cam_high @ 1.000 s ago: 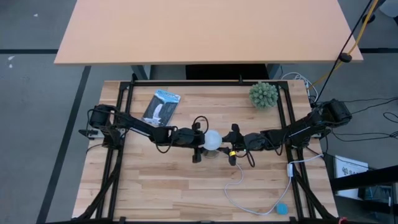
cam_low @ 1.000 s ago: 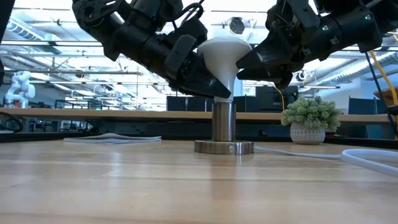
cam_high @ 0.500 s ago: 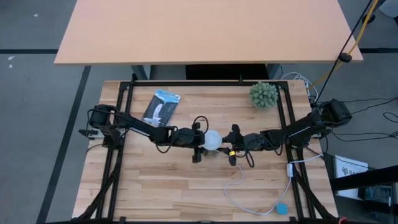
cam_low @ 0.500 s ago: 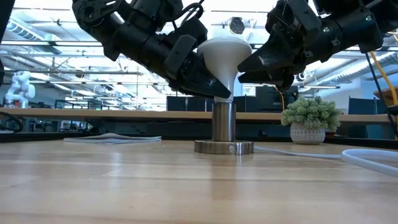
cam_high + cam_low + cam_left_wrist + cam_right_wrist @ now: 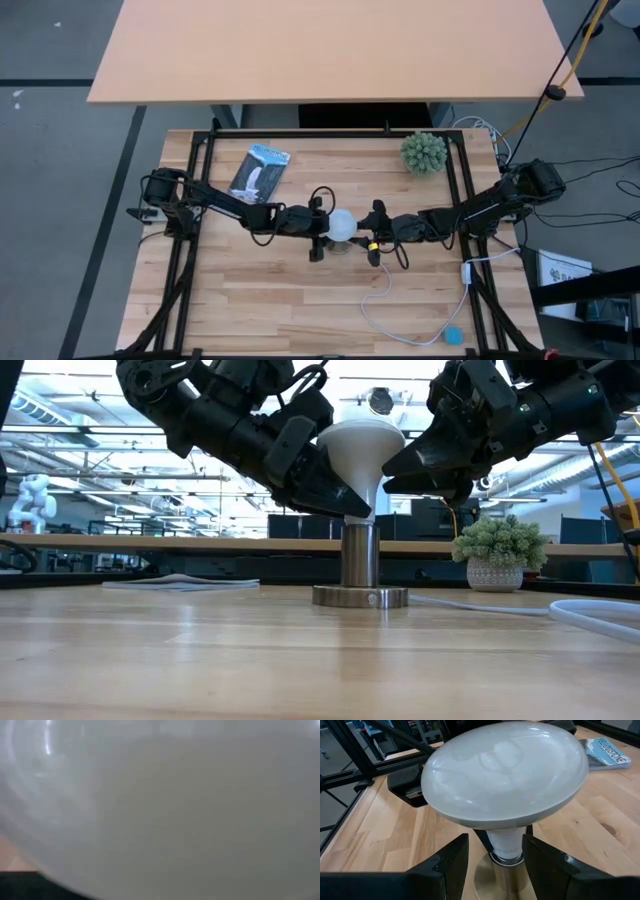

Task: Screw lightbulb
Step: Insert the white lightbulb into the gold lamp

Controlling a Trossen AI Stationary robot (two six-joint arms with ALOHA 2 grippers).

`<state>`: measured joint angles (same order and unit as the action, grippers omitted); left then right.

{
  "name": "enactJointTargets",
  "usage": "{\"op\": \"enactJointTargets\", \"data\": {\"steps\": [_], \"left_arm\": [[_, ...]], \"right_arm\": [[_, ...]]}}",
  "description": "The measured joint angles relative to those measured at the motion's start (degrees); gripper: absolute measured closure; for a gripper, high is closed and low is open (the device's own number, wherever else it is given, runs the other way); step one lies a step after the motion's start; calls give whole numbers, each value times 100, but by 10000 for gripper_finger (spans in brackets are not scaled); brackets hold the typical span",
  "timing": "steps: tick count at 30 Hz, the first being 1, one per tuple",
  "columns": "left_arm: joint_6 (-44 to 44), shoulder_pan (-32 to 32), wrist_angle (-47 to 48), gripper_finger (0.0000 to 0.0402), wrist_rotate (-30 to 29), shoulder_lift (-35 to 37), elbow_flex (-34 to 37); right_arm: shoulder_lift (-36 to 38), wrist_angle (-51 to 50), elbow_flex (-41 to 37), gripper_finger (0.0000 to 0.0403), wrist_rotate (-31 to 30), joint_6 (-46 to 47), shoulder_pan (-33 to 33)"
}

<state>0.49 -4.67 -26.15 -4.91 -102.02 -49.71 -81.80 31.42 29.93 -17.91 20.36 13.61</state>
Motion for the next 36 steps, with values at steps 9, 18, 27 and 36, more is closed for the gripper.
{"op": "enactJointTargets", "data": {"steps": [9, 18, 27, 36], "left_arm": [[0, 0, 0, 227, 15, 0, 2], [0, 0, 0, 227, 15, 0, 2], [8, 0, 0, 227, 15, 0, 2], [2, 0, 12, 214, 15, -2, 7]], "right_arm": [[0, 0, 0, 227, 0, 0, 0], [0, 0, 0, 227, 0, -1, 0], [0, 0, 0, 227, 0, -2, 0], [0, 0, 0, 227, -2, -2, 0]]}}
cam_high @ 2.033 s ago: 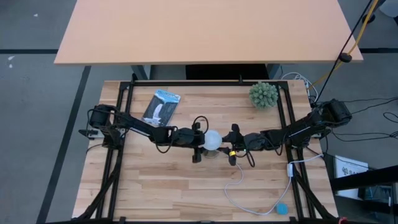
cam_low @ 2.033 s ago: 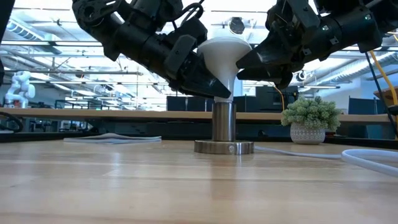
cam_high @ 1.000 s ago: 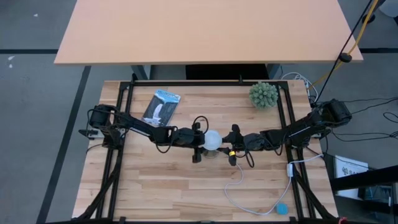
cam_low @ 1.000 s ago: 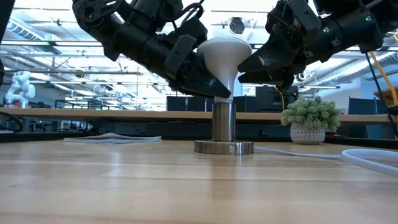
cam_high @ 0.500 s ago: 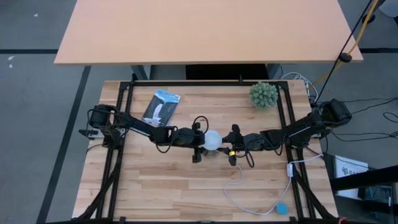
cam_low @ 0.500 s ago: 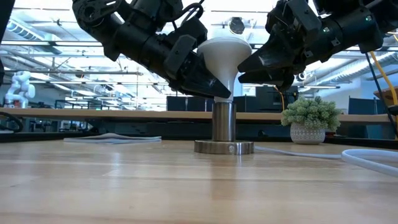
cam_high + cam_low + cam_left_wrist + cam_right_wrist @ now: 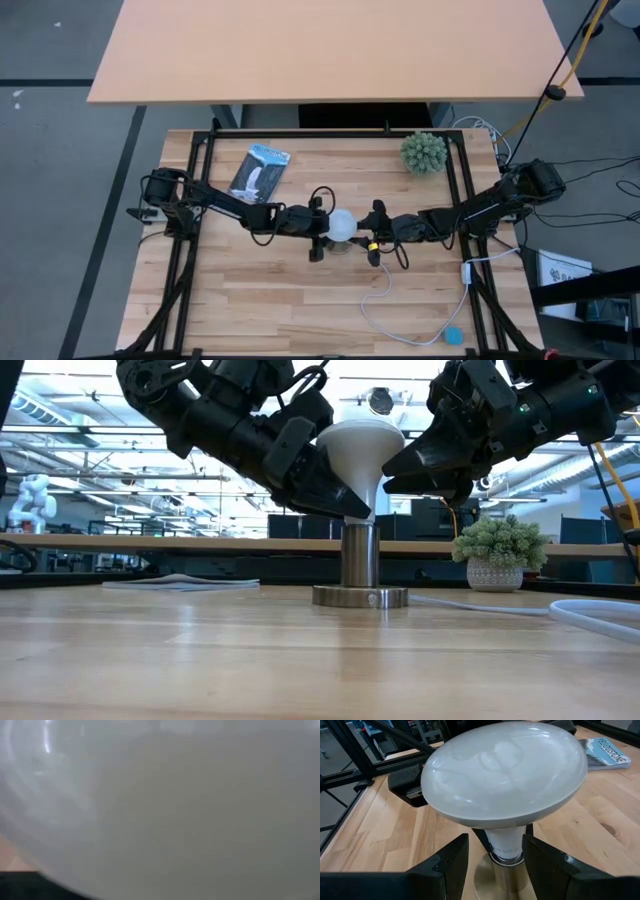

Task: Screw lightbulb
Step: Insert the white lightbulb into the gold lamp

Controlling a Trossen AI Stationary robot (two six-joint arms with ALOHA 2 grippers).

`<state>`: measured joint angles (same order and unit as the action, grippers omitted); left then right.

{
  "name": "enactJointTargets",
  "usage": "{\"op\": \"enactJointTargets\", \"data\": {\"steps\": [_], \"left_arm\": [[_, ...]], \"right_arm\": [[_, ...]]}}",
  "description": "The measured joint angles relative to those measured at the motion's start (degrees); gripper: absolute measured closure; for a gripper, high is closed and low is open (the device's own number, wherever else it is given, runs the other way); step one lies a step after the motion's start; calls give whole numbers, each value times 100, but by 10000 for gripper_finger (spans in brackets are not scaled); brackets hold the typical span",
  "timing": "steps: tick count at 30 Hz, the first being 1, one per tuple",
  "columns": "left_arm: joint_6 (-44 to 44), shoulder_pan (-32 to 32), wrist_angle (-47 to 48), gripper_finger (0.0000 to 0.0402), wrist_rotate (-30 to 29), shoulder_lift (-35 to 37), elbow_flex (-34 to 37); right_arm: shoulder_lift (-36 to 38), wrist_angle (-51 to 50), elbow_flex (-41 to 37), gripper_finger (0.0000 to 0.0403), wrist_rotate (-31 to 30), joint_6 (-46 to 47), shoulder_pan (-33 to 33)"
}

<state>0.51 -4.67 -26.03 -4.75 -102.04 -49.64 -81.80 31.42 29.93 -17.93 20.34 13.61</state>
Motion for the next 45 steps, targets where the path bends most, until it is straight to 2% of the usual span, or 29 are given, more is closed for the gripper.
{"op": "enactJointTargets", "data": {"steps": [6, 10, 21, 30, 35, 45], "left_arm": [[-134, -2, -1, 172, 0, -2, 4], [-133, 0, -7, 162, 0, -2, 4], [-133, 4, -3, 161, -2, 3, 4], [-3, 4, 329, 161, -70, 280, 4], [-46, 4, 661, 161, -70, 280, 4], [-368, 64, 602, 161, -54, 280, 1]], "right_arm": [[0, 0, 0, 227, 0, 1, 0], [0, 0, 0, 227, 0, 0, 0], [0, 1, 0, 227, 1, 3, 0], [0, 1, -9, 227, 0, 22, 1], [0, 0, -9, 227, 0, 134, 2], [0, -31, -9, 227, 2, 151, 2]]}}
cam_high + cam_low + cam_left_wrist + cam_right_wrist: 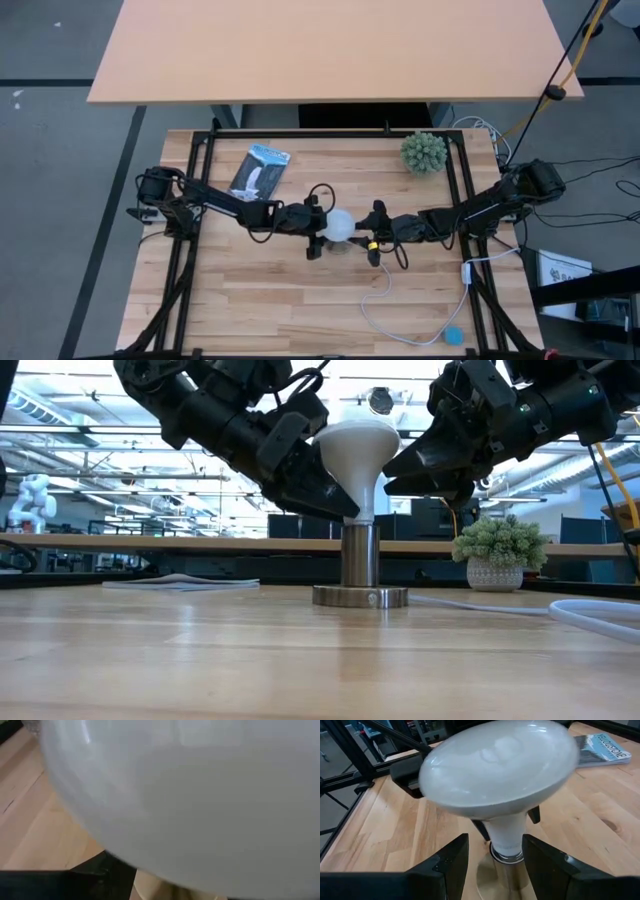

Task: Screw lightbulb
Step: Insert the white lightbulb into the gold lamp

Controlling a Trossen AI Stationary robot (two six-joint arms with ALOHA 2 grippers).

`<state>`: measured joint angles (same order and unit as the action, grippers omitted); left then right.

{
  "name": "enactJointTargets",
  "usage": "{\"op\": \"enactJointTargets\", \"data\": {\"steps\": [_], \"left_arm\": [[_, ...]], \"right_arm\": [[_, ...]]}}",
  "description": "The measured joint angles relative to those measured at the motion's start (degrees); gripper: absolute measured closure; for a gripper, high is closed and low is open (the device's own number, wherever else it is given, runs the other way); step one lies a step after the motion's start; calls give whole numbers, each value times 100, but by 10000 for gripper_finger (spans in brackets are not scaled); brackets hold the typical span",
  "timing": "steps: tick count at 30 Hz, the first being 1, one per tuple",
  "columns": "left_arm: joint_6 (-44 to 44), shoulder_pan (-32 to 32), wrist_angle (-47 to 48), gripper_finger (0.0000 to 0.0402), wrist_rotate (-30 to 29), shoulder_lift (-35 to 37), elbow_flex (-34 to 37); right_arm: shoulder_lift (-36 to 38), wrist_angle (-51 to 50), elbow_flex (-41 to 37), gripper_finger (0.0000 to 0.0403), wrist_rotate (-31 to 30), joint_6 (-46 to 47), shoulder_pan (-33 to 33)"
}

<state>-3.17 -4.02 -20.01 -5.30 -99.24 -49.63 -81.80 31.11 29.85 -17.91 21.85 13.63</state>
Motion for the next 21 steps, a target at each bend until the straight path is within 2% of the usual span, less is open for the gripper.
{"op": "enactJointTargets", "data": {"steps": [7, 21], "left_arm": [[-282, 76, 81, 161, 362, 0, 0], [-431, 91, 166, 161, 394, 51, 0]], "right_arm": [[0, -230, 7, 227, 0, 246, -1], [0, -382, 9, 227, 0, 301, -2]]}}
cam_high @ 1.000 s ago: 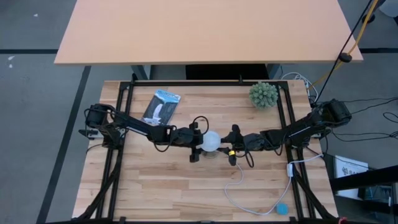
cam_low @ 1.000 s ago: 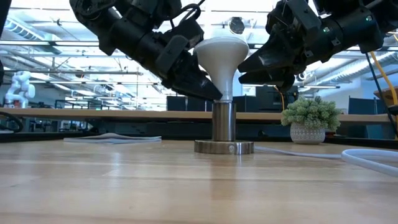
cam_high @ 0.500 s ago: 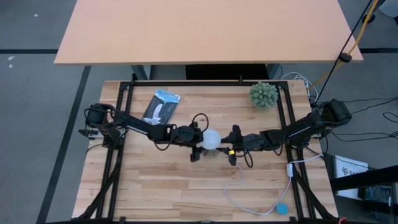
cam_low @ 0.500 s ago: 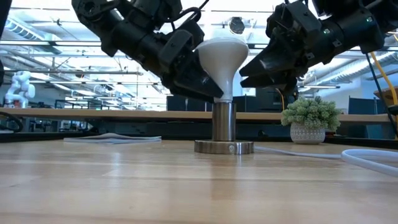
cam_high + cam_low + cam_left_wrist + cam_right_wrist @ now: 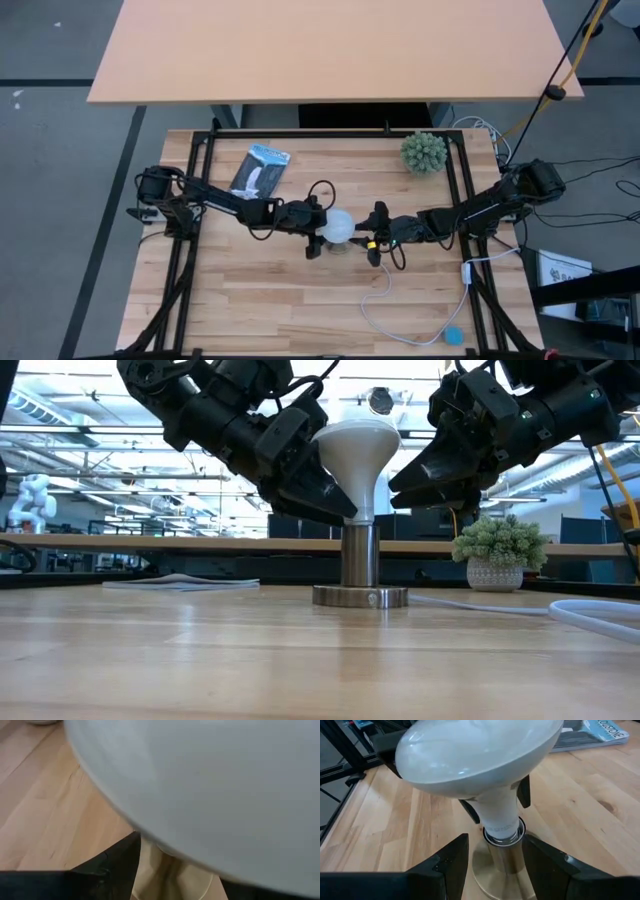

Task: Screw lightbulb
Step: Insert the white lightbulb into the gold lamp

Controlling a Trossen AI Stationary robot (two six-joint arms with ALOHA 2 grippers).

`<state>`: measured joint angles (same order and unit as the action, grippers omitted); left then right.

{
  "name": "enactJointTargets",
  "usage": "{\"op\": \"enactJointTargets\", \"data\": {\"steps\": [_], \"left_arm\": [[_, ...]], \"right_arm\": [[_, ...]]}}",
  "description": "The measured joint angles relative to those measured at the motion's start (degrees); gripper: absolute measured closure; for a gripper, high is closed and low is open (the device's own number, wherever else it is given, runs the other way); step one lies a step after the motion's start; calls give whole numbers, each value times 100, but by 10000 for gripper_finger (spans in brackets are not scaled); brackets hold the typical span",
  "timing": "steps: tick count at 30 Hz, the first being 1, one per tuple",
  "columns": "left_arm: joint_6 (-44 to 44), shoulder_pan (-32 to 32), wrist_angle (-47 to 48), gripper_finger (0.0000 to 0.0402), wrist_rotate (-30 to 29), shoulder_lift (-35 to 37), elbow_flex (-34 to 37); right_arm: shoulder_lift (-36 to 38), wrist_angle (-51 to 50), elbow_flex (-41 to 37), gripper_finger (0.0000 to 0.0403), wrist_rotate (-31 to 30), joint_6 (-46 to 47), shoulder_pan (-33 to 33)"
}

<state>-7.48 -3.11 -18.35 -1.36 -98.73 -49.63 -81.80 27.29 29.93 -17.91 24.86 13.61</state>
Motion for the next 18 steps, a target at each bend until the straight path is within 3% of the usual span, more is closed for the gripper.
{"op": "enactJointTargets", "data": {"steps": [18], "left_arm": [[-530, 65, 32, 161, 416, 34, -2]], "right_arm": [[0, 33, 0, 227, 0, 151, 2]]}}
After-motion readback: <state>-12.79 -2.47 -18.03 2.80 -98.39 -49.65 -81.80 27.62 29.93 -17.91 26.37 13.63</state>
